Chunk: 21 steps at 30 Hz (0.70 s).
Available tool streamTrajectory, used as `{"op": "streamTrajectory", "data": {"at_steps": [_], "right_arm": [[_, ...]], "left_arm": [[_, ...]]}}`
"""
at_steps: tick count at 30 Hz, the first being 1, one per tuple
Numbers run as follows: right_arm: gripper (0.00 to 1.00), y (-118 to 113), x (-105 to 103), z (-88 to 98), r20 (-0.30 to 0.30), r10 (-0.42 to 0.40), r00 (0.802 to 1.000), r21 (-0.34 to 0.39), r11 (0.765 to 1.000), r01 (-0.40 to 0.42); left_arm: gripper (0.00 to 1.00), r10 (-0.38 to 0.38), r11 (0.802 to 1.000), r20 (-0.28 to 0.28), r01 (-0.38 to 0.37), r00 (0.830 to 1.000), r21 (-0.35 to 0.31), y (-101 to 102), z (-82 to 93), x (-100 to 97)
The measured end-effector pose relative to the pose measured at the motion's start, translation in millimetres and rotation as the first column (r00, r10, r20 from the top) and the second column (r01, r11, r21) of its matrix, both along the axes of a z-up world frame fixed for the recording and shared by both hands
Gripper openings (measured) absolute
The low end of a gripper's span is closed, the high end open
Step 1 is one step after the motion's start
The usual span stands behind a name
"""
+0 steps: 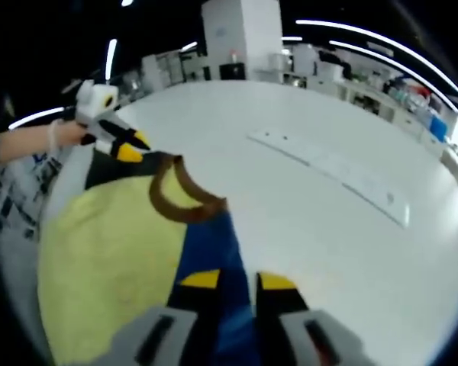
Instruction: Fold the garment on the visible template until the final outline fits inside the template.
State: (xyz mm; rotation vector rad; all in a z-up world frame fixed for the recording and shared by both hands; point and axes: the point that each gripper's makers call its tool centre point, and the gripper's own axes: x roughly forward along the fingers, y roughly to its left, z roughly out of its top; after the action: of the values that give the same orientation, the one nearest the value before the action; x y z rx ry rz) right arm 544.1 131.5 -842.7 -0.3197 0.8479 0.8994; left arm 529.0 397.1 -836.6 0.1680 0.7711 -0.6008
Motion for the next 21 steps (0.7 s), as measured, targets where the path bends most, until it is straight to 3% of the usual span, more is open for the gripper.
{"op": "streamTrajectory", "data": {"at_steps": [4, 8, 14, 21], "right_arm": [[0.02, -1.9, -2.4, -0.9, -0.017, 0.003, 1.000, -0.003, 1.000, -0.003], [0.00, -3.4, -1.1, -0.5, -0.024, -0.003, 1.000, 0.009, 1.000, 0.003], [0.00, -1.8, 1.9, -0.4, -0.008, 0.007, 1.000, -0.001, 1.000, -0.007], [0.00, -0.1, 6.4, 1.8, 0.016, -0.004, 1.000, 0.001, 1.000, 0.004]], "left_arm": [[0.13, -0.009, 1.000, 0.016, 0.009, 1.000, 0.018, 2.2, -0.7, 3.7], [0.00, -0.005, 1.000, 0.014, 0.005, 1.000, 0.015, 2.3, -0.7, 4.0], [0.00, -0.011, 0.999, 0.032, 0.010, 0.999, 0.032, 4.4, -0.2, 6.4], [0.00, 0.036, 0.999, 0.016, -0.036, 0.999, 0.002, 5.1, -0.6, 9.9]]}}
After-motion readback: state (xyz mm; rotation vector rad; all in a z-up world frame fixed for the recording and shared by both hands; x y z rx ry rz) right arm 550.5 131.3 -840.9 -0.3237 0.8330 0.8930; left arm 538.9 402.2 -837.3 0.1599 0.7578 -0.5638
